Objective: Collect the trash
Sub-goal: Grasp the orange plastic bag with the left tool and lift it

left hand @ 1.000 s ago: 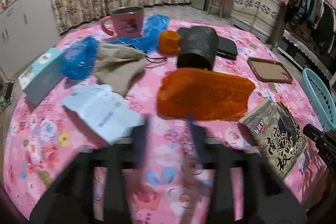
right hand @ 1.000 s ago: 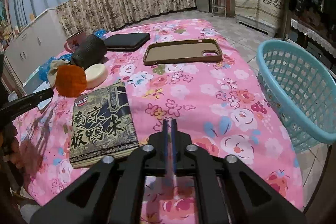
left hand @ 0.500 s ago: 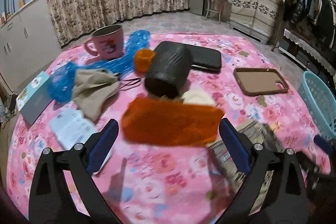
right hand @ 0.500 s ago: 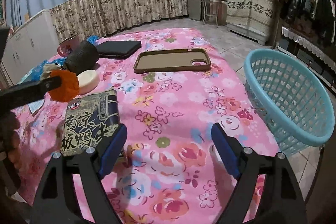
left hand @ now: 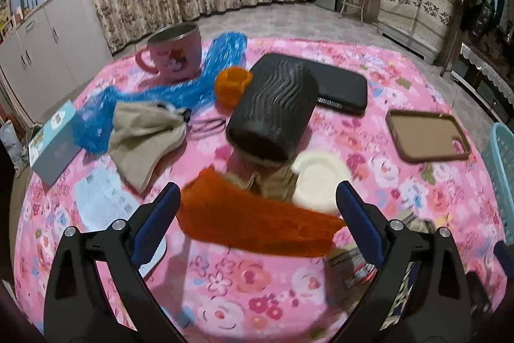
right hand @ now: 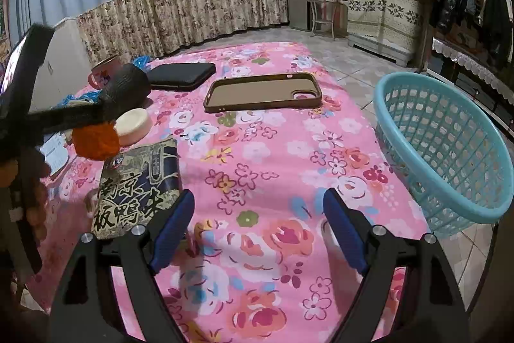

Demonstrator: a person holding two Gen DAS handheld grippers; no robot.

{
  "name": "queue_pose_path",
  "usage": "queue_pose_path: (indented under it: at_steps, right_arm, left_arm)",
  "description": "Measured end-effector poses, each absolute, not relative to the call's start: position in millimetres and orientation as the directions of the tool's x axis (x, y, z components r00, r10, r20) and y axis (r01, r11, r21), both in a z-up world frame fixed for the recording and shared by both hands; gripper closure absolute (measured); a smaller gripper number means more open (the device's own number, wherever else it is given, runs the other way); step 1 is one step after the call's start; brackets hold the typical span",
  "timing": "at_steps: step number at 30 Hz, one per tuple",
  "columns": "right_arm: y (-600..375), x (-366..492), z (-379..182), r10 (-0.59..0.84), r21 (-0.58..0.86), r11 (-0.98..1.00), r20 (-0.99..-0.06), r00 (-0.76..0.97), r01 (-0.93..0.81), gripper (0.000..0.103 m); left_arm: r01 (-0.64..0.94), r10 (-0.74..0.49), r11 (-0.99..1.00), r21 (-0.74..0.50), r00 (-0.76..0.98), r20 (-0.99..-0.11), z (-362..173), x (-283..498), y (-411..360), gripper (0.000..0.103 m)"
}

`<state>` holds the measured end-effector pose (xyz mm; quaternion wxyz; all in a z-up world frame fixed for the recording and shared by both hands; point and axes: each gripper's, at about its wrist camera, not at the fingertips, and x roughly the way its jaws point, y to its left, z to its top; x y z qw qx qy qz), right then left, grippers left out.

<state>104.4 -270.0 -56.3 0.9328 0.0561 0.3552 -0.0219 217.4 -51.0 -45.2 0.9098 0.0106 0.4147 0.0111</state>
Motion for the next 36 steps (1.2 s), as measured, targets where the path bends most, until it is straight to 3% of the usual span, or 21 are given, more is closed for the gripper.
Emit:
queue_pose_path:
  at_steps: [9, 12, 14, 15, 17, 20, 31, 36]
  right_arm:
    - [-270.2, 104.6, -55.8, -0.001, 0.089, 0.993, -0.664, 0.748, 0.08, 0.022]
    - [-269.2, 105.0, -55.1, 0.0, 0.084, 0.994, -0.663, 0.749, 0.075, 0.022]
    - [-267.2, 104.9, -54.2, 0.002, 0.081, 0.994, -0.663, 0.748, 0.069, 0.022]
    - [-265.7, 104.9, -53.8, 0.003, 0.078, 0.995, -0.664, 0.748, 0.066, 0.022]
    - [-263.7, 104.0, -53.0, 0.002, 0.071, 0.996, -0.663, 0.748, 0.061, 0.022]
    - [-262.0, 101.7, -53.1, -0.001, 0.063, 0.996, -0.664, 0.748, 0.058, 0.022]
    - [-246.6, 101.2, -54.2, 0.066, 0.074, 0.997, -0.666, 0.743, -0.021, 0.022]
    - [-240.6, 109.4, -66.1, 0.108, 0.105, 0.993, -0.709, 0.697, -0.047, 0.022]
  left_arm:
    - [-0.004, -0.019, 1.0, -0.027, 0.613, -0.79, -60.8, 182.5, -18.1, 0.01]
    - [0.034, -0.078, 0.997, -0.073, 0.591, -0.803, -65.0, 176.3, -10.8, 0.033]
    - [0.054, -0.117, 0.993, -0.104, 0.57, -0.813, -68.2, 176.4, -8.3, 0.056]
    - [0.061, -0.126, 0.992, -0.112, 0.571, -0.811, -68.4, 175.8, -7.0, 0.061]
    - [0.083, -0.151, 0.989, -0.126, 0.568, -0.809, -67.8, 176.4, -7.8, 0.088]
    - [0.105, -0.169, 0.986, -0.132, 0.576, -0.8, -65.2, 174.6, -7.7, 0.103]
    - [0.089, -0.115, 0.993, -0.074, 0.659, -0.744, -28.0, 153.9, 18.9, 0.103]
    - [0.073, -0.076, 0.997, -0.035, 0.702, -0.708, -10.1, 145.7, 35.8, 0.103]
